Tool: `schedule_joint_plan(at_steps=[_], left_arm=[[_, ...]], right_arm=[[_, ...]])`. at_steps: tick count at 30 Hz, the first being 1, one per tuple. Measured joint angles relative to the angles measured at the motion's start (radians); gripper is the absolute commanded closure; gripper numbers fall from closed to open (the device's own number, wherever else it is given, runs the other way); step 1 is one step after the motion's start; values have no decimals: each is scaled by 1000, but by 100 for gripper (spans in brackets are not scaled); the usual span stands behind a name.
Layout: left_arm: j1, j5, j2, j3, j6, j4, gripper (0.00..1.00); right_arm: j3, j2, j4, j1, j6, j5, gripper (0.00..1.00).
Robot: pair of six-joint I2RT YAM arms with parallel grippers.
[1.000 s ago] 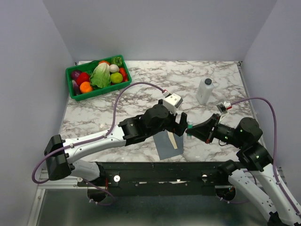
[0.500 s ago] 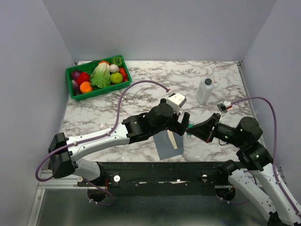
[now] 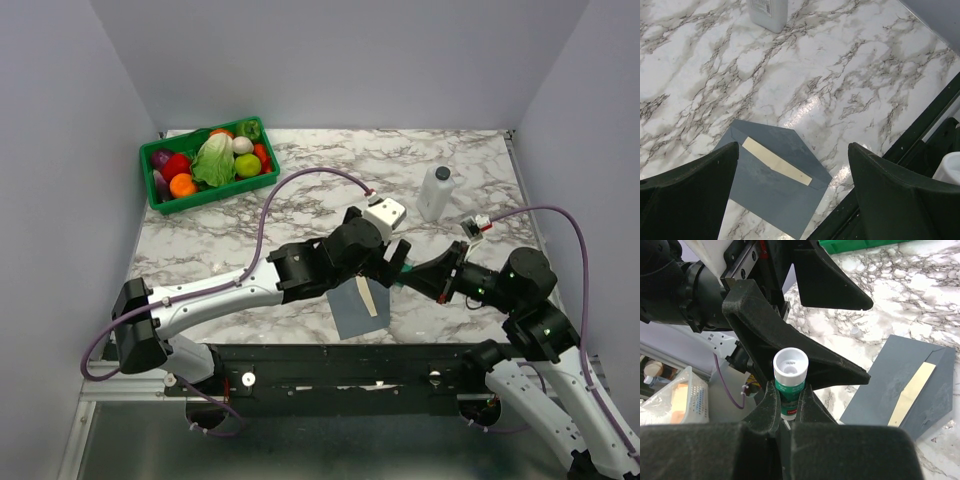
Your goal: Place the letter into the envelope and seal it
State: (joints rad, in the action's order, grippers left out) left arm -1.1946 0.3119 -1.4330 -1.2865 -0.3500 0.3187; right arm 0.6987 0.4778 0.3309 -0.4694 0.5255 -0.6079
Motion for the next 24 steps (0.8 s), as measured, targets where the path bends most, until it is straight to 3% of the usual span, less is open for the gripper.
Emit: schedule_joint_plan(at_steps=[8,13,21,24], left_arm=[[-11,31,8,18,1,-6,1],[-15,12,91,134,-27,-74,1],[141,21,383,481,-94,-199,1],[152,20,447,634,-95,-291,1]], right_arm=[[0,-1,19,-1,-1,0,99],[0,-5,20,-8,-4,8,99],[-59,-2,13,-9,-19,89,99],[-105,34,2,-9,-31,138,99]])
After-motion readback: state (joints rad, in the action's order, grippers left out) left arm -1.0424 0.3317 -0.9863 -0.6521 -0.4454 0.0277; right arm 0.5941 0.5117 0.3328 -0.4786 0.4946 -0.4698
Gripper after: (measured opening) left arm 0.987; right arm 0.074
